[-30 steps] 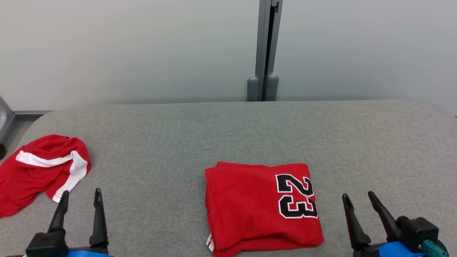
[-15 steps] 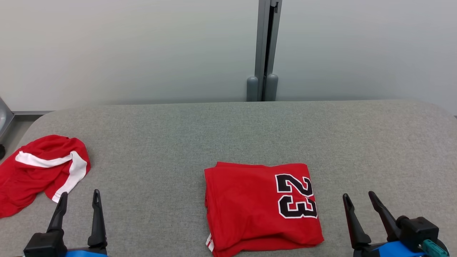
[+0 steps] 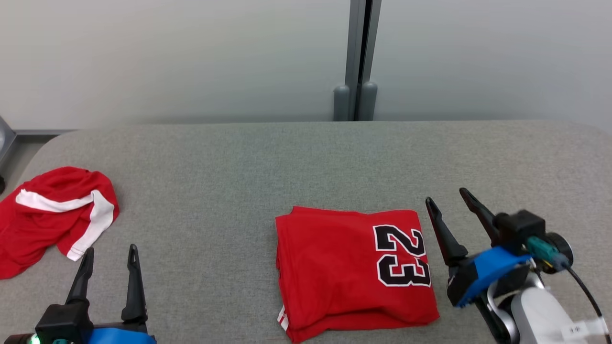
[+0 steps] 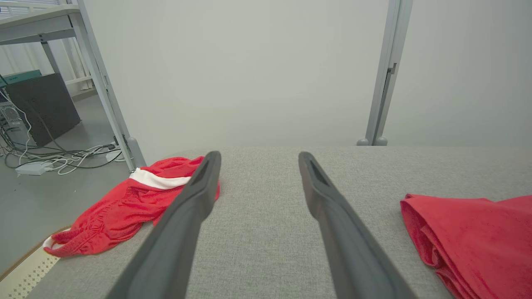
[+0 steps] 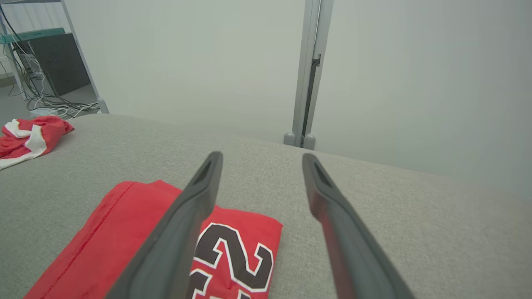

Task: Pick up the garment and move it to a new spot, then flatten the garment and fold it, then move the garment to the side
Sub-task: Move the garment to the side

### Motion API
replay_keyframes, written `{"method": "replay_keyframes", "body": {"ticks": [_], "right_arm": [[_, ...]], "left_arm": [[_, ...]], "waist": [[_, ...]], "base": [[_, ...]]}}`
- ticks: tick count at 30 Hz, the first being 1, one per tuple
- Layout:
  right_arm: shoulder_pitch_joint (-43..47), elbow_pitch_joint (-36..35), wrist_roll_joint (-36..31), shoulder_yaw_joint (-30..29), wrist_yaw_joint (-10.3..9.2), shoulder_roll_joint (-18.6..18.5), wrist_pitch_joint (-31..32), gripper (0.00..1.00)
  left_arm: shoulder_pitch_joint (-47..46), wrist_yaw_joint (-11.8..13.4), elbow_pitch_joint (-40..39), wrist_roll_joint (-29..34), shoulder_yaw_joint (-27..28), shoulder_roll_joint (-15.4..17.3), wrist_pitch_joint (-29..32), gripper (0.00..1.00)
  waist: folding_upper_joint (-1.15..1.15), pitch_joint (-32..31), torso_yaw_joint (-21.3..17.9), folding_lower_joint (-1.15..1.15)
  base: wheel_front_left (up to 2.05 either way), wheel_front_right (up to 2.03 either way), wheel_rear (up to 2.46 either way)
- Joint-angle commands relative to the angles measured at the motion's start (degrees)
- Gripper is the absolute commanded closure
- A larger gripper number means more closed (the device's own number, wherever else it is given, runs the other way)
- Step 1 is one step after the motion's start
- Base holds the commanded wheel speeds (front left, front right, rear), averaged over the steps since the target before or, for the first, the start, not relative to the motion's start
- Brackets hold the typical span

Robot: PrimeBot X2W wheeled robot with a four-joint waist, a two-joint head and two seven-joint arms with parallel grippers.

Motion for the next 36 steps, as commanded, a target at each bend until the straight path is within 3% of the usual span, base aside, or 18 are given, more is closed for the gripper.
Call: {"method": "replay_keyframes", "body": {"ticks": [1, 13, 25, 27, 36], "right_arm": [[-0.99, 0.70, -0.17, 0.00, 0.01, -0.45, 0.42, 0.00], [-7.75, 20.99, 1.74, 3.89, 0.01, -0.75, 0.26, 0.00], [-6.51, 32.34, 4.37, 6.98, 0.02, 1.69, 0.24, 0.00], [-6.74, 32.57, 6.18, 8.10, 0.09, 2.30, 0.11, 1.00], [-18.21, 29.59, 7.68, 12.04, -0.04, -3.85, -2.03, 1.00]], "left_arm": [[-0.83, 0.10, -0.04, 0.09, 0.08, 0.21, -0.37, 0.00], [-4.89, 0.90, 1.44, 0.40, -1.84, -0.59, -2.22, 0.00], [-6.67, 1.71, 3.23, -0.09, -2.49, -0.75, -3.83, 0.00], [-6.97, 1.80, 3.42, -0.26, -2.59, -0.75, -3.98, 0.00], [-9.31, 2.21, 3.05, 0.04, -3.11, -0.42, -5.09, 0.00]], "waist": [[0.00, 0.59, 0.53, -0.01], [0.00, 6.61, 3.35, -0.01], [0.00, 7.99, 2.52, -0.01], [0.00, 8.13, 2.42, -0.01], [0.00, 11.93, 1.83, -0.01]], "base": [[0.00, 0.00, 0.00], [0.00, 0.00, 0.00], [0.00, 0.00, 0.00], [0.00, 0.00, 0.00], [0.00, 0.00, 0.00]]}}
